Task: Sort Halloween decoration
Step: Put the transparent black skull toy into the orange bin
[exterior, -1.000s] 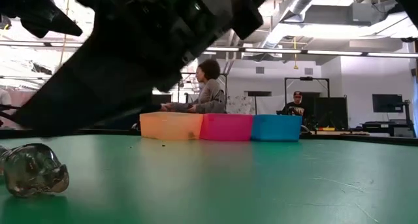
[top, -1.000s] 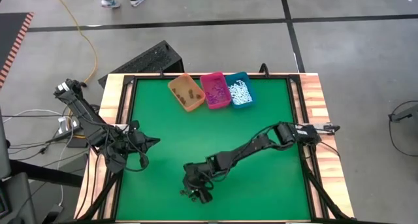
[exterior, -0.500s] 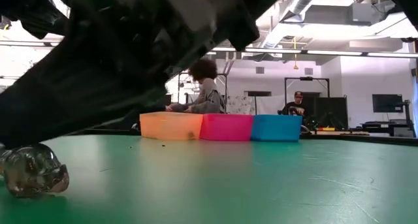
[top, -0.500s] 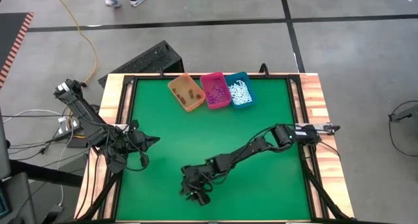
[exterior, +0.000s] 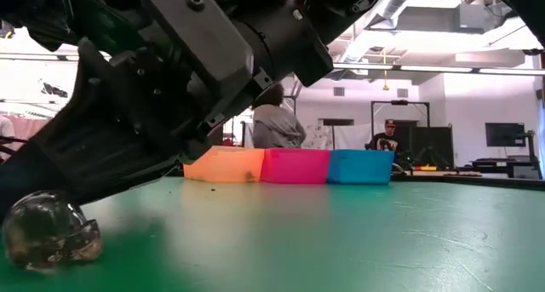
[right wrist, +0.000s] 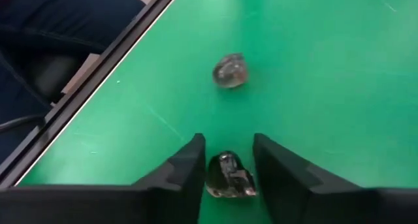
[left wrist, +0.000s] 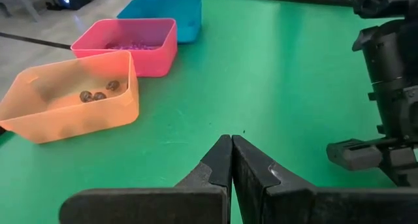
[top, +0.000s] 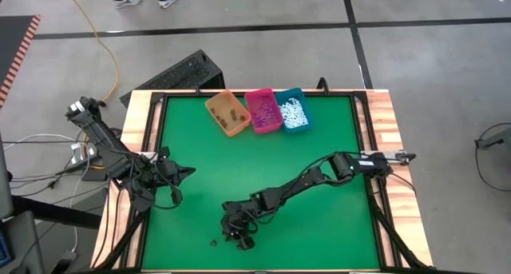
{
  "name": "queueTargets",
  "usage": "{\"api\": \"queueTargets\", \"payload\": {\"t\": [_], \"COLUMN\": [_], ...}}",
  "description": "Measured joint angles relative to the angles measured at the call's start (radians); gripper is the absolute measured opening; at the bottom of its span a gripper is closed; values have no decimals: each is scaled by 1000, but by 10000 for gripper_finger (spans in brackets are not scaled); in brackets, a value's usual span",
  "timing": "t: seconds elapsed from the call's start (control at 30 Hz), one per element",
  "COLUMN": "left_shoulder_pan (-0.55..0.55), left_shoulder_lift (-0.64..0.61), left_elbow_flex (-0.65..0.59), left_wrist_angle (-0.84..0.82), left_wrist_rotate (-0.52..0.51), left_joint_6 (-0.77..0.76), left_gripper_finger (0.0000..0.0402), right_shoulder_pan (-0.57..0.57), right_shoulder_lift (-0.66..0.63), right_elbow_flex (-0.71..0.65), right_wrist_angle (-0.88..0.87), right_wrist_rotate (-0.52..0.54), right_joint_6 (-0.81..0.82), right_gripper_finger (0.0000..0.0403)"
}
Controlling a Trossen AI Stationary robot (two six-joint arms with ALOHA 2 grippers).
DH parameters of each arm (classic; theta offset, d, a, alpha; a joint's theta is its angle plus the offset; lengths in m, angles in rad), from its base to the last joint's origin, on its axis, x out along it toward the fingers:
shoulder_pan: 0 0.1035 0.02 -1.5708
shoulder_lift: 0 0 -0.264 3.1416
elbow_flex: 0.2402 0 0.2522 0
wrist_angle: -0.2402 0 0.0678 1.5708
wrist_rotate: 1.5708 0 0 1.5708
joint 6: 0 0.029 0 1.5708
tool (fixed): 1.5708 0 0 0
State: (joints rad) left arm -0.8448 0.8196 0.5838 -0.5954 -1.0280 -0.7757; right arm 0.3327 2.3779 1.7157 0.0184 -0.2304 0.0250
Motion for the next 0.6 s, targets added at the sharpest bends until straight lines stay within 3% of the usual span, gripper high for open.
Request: {"api": "queueTargets", "payload": {"t": [0.23, 0.6], "left_shoulder_pan": [0, 0], "left_shoulder_lift": [0, 0], "left_elbow_flex": [0, 0], "left_wrist_angle": [-1, -9], "left_wrist_rotate": [1, -6], "left_joint_6": [0, 3], "left_gripper_finger": [0, 0], "right_shoulder_pan": [-38, -175], "right_shoulder_lift": [-5, -94], "right_elbow_flex": [0, -4], "right_wrist_angle": [1, -22], "right_wrist_rotate": [-9, -26], "right_joint_6": [5, -57], "right_gripper_finger": [73, 16]}}
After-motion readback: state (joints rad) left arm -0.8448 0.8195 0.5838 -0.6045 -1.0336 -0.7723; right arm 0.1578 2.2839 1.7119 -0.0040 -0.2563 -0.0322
